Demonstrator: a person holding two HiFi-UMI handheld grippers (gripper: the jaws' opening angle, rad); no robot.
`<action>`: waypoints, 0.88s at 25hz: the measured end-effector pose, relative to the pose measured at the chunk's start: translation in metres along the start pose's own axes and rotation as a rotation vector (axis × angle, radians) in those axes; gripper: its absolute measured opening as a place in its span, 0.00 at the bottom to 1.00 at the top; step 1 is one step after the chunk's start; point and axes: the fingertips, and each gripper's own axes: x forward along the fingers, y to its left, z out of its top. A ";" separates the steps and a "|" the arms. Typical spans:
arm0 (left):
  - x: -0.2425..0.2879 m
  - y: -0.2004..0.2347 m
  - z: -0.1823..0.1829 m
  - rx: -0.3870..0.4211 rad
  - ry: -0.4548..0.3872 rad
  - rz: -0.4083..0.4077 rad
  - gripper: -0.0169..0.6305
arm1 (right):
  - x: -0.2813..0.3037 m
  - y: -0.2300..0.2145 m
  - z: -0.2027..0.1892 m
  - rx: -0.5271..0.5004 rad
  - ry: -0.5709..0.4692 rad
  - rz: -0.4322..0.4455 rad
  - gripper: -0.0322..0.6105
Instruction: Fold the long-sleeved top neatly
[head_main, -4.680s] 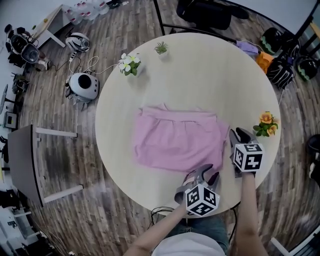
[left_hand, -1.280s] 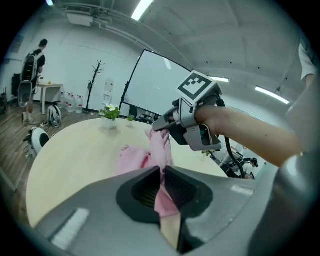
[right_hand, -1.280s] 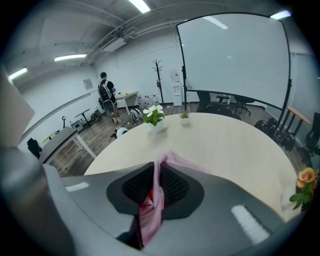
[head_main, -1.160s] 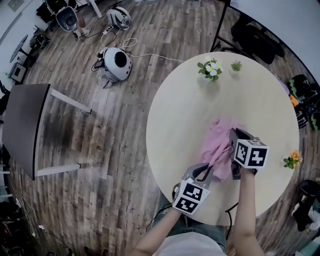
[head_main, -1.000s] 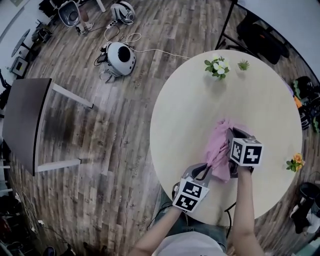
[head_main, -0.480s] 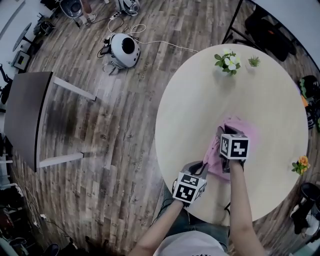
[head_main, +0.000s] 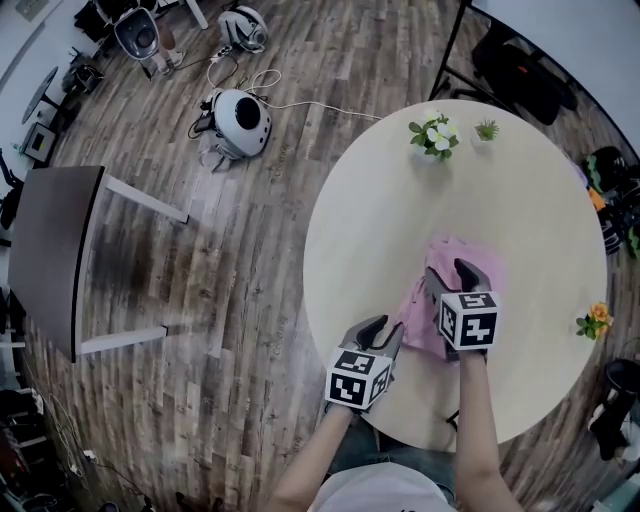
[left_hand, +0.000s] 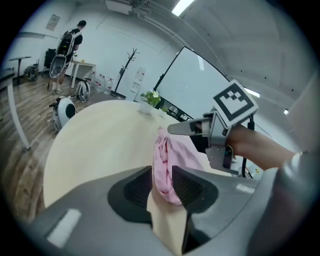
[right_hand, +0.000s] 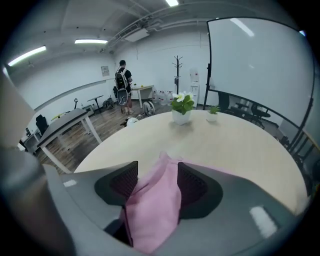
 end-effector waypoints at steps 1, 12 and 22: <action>-0.003 0.001 0.011 0.016 -0.022 0.007 0.22 | -0.010 -0.003 0.005 0.011 -0.027 -0.012 0.48; -0.059 -0.045 0.157 0.325 -0.329 0.049 0.22 | -0.155 -0.054 0.055 0.080 -0.372 -0.216 0.34; -0.091 -0.123 0.243 0.536 -0.552 0.051 0.11 | -0.267 -0.088 0.072 0.115 -0.646 -0.401 0.11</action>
